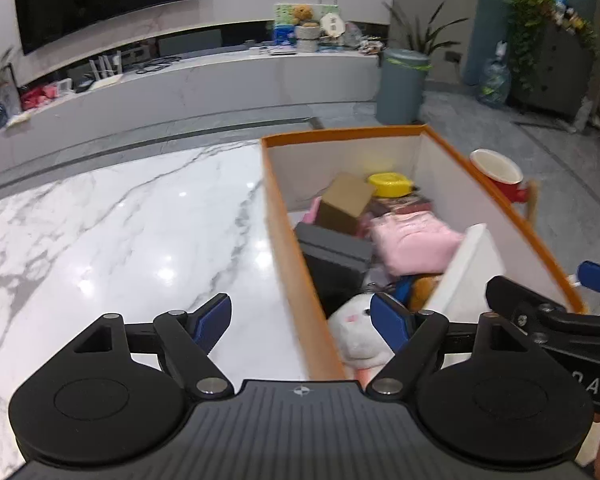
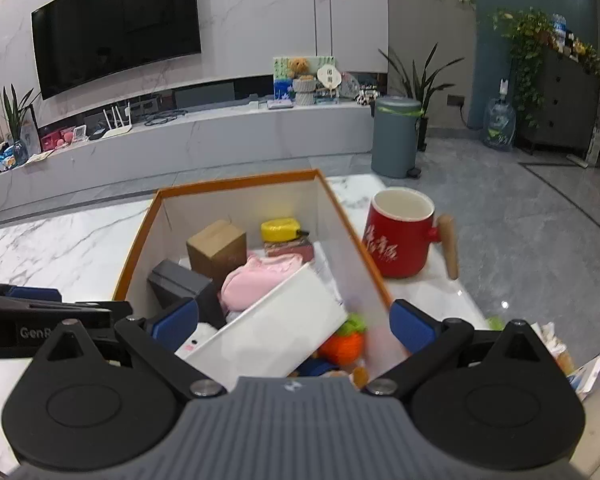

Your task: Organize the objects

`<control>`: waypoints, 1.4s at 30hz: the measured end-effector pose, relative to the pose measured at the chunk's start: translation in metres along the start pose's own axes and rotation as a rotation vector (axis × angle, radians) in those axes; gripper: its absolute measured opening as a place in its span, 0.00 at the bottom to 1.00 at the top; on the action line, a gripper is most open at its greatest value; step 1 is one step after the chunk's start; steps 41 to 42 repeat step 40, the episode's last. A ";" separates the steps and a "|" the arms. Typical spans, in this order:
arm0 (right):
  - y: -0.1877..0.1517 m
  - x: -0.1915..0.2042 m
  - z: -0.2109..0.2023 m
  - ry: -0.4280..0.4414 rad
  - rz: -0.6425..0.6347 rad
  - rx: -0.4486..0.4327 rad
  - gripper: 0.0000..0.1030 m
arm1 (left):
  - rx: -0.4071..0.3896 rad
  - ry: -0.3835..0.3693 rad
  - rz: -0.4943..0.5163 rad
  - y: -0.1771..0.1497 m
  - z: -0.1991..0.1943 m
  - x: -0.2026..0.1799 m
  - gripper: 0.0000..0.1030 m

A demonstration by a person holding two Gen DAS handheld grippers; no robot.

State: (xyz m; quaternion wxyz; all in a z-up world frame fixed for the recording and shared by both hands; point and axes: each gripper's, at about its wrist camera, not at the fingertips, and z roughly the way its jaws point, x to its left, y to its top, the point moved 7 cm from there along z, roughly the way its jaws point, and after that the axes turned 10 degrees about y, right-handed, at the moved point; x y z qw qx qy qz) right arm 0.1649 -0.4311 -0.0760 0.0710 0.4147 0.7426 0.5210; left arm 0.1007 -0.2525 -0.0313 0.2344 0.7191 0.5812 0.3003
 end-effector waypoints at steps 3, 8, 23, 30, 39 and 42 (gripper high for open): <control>-0.005 -0.001 0.007 0.004 0.016 0.002 0.99 | 0.017 0.007 -0.001 -0.005 0.008 0.001 0.90; -0.017 -0.007 0.019 0.021 0.041 0.025 0.99 | 0.035 0.011 0.014 -0.013 0.016 -0.002 0.90; -0.028 -0.010 0.029 -0.008 -0.011 0.023 0.99 | 0.057 0.028 0.025 -0.024 0.023 -0.006 0.90; -0.029 -0.010 0.028 -0.007 -0.011 0.018 0.99 | 0.052 0.032 0.025 -0.023 0.020 -0.007 0.90; -0.028 -0.012 0.026 -0.008 -0.008 0.008 0.99 | 0.025 0.033 0.022 -0.022 0.015 -0.008 0.90; -0.028 -0.012 0.025 -0.007 -0.005 0.006 0.99 | 0.019 0.032 0.024 -0.021 0.014 -0.008 0.90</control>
